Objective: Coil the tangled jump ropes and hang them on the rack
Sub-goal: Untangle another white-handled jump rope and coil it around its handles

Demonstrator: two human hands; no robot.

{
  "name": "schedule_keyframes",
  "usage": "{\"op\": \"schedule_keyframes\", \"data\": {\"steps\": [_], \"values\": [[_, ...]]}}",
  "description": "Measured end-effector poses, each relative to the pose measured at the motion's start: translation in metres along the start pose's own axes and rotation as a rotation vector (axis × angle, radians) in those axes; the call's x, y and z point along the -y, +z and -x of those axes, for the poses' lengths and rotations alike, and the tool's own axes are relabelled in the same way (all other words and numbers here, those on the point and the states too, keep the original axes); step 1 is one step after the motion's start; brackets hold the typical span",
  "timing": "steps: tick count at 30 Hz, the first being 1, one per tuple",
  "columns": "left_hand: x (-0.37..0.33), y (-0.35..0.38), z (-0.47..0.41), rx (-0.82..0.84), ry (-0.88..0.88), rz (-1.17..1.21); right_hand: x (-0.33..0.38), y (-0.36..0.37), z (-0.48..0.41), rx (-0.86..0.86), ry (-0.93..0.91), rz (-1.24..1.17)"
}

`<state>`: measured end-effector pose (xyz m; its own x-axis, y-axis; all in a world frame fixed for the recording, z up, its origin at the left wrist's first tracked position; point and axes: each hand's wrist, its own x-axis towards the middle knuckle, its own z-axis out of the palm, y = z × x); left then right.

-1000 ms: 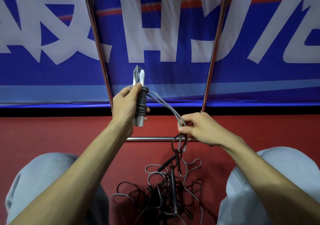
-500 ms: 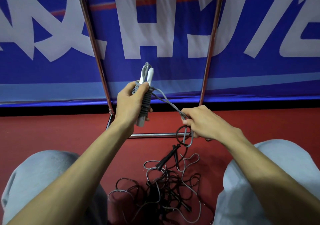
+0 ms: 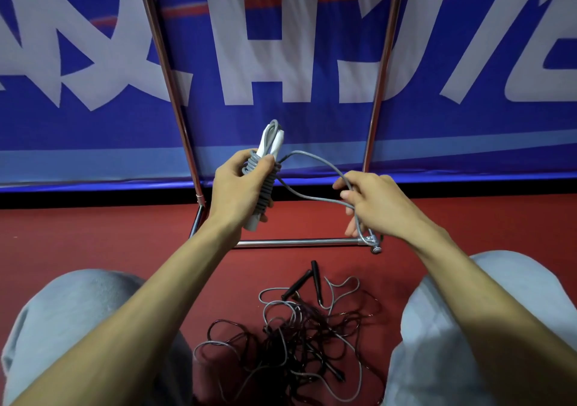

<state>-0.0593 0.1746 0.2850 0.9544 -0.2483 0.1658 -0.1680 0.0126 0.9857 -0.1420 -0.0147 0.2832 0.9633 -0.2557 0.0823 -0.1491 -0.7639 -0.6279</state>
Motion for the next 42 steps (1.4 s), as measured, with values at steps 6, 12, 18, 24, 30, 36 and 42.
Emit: {"op": "schedule_keyframes", "data": {"steps": [6,12,18,24,30,36,42], "values": [[0.002,0.003,0.002,0.051,0.022,-0.082,-0.009,0.001,-0.007,0.007,0.156,-0.238],[0.005,0.006,0.003,0.147,0.001,-0.093,-0.006,0.014,-0.005,0.242,0.03,-0.119],[0.0,0.008,0.007,0.195,-0.048,-0.008,0.01,0.032,-0.001,0.326,-0.088,-0.306],[0.001,-0.001,0.0,0.17,-0.023,-0.059,0.018,0.03,0.004,0.364,-0.051,-0.504],[0.016,-0.007,-0.003,0.19,0.281,-0.771,0.014,-0.001,0.016,0.163,-0.321,0.225],[0.028,-0.011,-0.008,0.365,0.32,-1.157,0.022,0.003,0.027,0.148,-0.568,0.482],[0.031,0.004,0.007,0.539,0.439,-1.341,0.02,0.015,0.02,-0.037,-0.661,0.356]]}}
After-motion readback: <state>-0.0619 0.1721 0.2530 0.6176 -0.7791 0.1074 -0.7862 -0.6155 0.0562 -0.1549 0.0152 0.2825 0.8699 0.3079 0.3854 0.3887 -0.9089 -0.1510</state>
